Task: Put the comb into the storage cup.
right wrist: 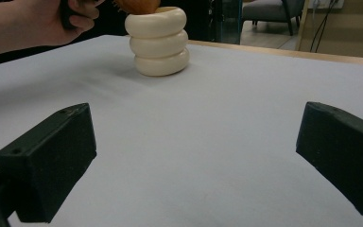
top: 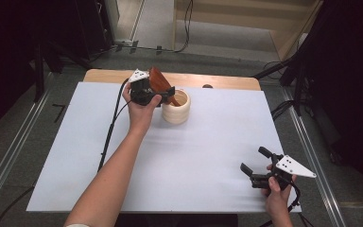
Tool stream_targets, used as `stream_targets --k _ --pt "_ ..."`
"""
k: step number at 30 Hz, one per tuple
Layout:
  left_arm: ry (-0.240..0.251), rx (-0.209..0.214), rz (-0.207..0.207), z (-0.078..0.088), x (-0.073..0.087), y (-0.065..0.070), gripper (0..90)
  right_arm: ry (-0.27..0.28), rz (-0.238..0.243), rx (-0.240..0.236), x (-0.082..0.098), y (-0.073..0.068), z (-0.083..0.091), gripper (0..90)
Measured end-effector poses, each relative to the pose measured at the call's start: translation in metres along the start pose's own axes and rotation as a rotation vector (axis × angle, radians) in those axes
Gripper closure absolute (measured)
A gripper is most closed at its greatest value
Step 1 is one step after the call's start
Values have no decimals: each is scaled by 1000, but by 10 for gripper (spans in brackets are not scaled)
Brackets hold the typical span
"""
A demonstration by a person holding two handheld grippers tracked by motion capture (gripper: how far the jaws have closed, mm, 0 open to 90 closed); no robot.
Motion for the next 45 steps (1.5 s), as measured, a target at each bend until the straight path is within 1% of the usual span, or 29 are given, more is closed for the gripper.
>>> stream_targets --k 4,8,10,14,15,17,18,20,22,30,37,45 --pt "12 2 -21 4 -1 0 0 1 0 -1 0 0 0 0" --pt "8 4 -26 6 -1 -1 0 -1 3 0 0 0 0 0" --pt "10 -4 -33 7 -1 -2 0 -2 5 -1 0 0 0 0" --pt "9 -3 -42 10 -1 -3 0 -1 3 1 0 0 0 0" --pt "11 -6 -53 11 -2 -4 0 -1 3 1 0 0 0 0" --pt "14 -10 -60 13 -3 -3 0 -1 3 0 0 0 0 0" --pt "19 -5 -59 13 -3 -3 0 -1 4 0 0 0 -1 0" --pt "20 -9 -64 15 -4 -3 0 0 6 1 0 0 -1 0" --pt "17 -1 -64 15 -3 -3 0 1 6 1 0 0 -1 0" --pt "11 -3 -76 19 2 -4 0 -1 4 1 0 0 -1 0" --pt "21 4 -82 25 1 -3 0 0 4 1 0 0 -1 0" --pt "14 7 -99 34 9 -1 0 -1 10 0 0 0 -1 0"
Point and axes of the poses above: each handheld gripper's, and its own axes: z roughly backward along the jaws, x roughly out of its underside, y roughly to its right, the point moved 6 cm from there along -z, roughly forward along the jaws
